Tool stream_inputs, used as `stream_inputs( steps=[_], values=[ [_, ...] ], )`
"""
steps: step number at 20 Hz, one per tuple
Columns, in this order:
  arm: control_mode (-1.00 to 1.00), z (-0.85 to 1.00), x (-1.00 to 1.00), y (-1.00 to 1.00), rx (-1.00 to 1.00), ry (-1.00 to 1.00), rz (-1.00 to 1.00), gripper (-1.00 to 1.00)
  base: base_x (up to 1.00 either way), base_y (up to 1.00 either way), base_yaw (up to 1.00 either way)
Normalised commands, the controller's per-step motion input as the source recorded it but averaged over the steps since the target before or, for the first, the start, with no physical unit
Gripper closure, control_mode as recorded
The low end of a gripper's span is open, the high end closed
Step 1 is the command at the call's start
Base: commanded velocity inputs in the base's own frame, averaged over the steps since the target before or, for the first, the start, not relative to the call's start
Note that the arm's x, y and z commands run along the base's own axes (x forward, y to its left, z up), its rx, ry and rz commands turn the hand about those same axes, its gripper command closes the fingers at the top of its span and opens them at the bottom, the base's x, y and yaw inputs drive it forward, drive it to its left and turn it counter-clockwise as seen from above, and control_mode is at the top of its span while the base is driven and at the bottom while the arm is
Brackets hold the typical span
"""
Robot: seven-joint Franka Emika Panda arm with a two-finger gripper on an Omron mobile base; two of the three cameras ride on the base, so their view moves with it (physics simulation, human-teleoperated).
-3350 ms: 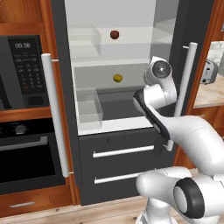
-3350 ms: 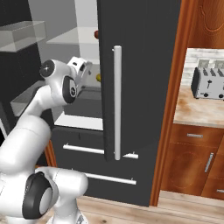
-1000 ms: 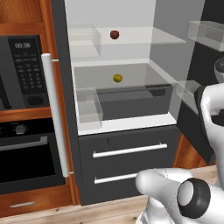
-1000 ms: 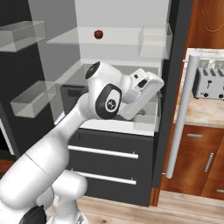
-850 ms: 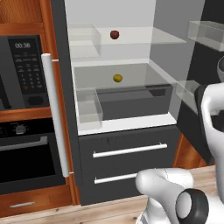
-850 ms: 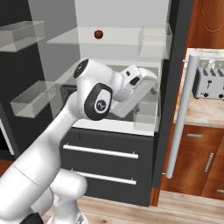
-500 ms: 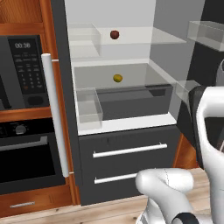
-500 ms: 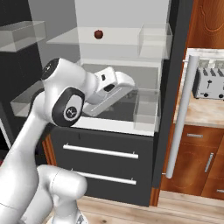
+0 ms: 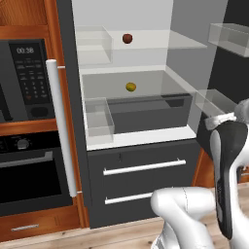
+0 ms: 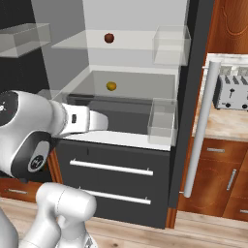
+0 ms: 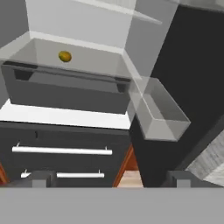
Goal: Retrieve the apple and orange from the fridge and place them into the bowl on the dining table.
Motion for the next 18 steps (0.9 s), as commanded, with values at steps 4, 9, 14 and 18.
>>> stream_inputs(
  steps=[4, 9, 14, 18],
  values=[
    [-1.0, -0.15, -0.31, 0.98, 0.47, -0.09, 0.04, -1.0, 0.0, 0.0, 0.0],
    [-1.0, 0.0, -0.11, 0.34, 0.14, -0.02, 0.02, -1.0, 0.0, 0.0, 0.0],
    [-1.0, 0.02, -0.16, -0.16, 0.01, 0.0, 0.0, -1.0, 0.0, 0.0, 0.0],
    [-1.0, 0.01, -0.45, -0.14, 0.0, -0.01, 0.0, -1.0, 0.0, 0.0, 0.0]
  ],
)
